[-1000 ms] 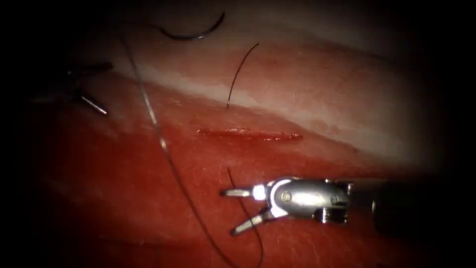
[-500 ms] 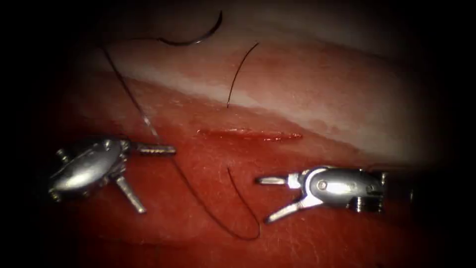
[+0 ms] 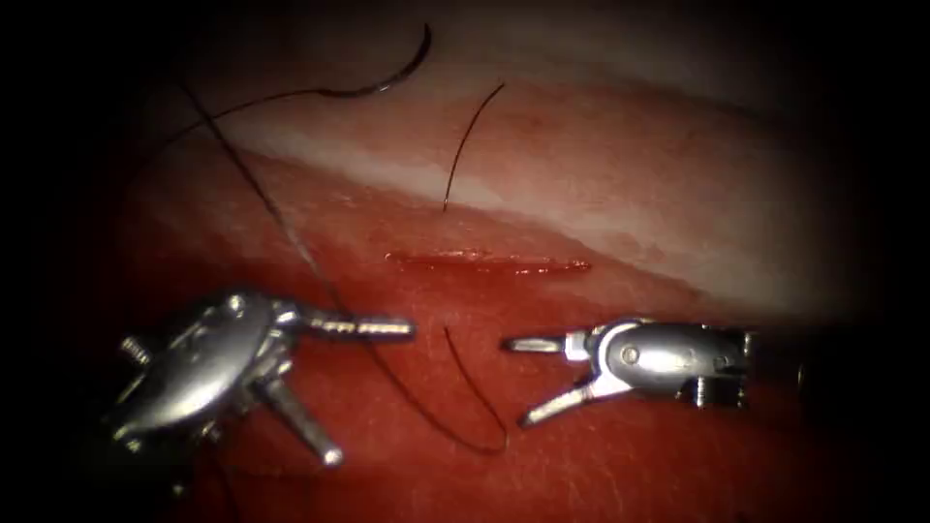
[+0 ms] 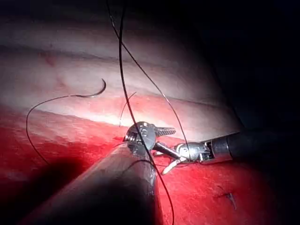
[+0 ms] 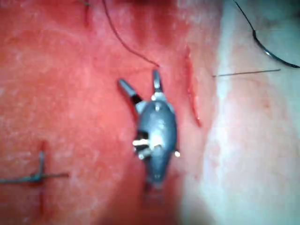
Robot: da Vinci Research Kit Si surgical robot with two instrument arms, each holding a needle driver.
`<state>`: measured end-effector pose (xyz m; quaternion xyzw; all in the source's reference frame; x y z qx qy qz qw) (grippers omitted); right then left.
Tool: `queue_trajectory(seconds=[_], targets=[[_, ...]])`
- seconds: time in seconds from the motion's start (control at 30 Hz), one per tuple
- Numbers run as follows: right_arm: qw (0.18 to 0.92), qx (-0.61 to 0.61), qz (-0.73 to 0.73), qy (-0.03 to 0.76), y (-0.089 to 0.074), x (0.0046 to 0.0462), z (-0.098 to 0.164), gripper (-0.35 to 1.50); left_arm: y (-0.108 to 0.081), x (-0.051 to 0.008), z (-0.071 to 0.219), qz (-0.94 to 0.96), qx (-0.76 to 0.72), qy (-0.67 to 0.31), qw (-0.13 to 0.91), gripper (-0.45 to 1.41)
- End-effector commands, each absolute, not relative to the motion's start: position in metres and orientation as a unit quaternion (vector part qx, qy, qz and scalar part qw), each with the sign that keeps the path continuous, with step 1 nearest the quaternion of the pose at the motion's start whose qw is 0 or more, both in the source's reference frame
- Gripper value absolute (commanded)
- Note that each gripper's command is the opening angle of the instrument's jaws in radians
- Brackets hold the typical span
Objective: Wound Closure
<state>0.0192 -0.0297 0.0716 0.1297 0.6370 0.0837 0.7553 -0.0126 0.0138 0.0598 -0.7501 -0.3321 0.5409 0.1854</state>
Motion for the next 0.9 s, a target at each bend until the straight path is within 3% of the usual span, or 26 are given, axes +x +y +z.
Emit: queue_trajectory(seconds=[0.03, 0.57, 0.8, 0.9], targets=[[0.754, 0.130, 0.083, 0.638, -0.0300, 0.0200, 0.0722, 1.09, 0.0143, -0.0131, 0.0606, 0.539, -0.751, -0.330, 0.189, 0.62], [0.755, 0.127, 0.082, 0.637, -0.0303, 0.0204, 0.0727, 1.13, 0.0169, -0.0125, 0.0578, 0.505, -0.763, -0.322, 0.241, 0.59], [0.756, 0.127, 0.083, 0.637, -0.0302, 0.0204, 0.0729, 1.13, 0.0170, -0.0127, 0.0572, 0.499, -0.761, -0.329, 0.250, 0.52], [0.756, 0.127, 0.082, 0.637, -0.0303, 0.0205, 0.0729, 1.14, 0.0170, -0.0126, 0.0572, 0.497, -0.758, -0.335, 0.256, 0.41]])
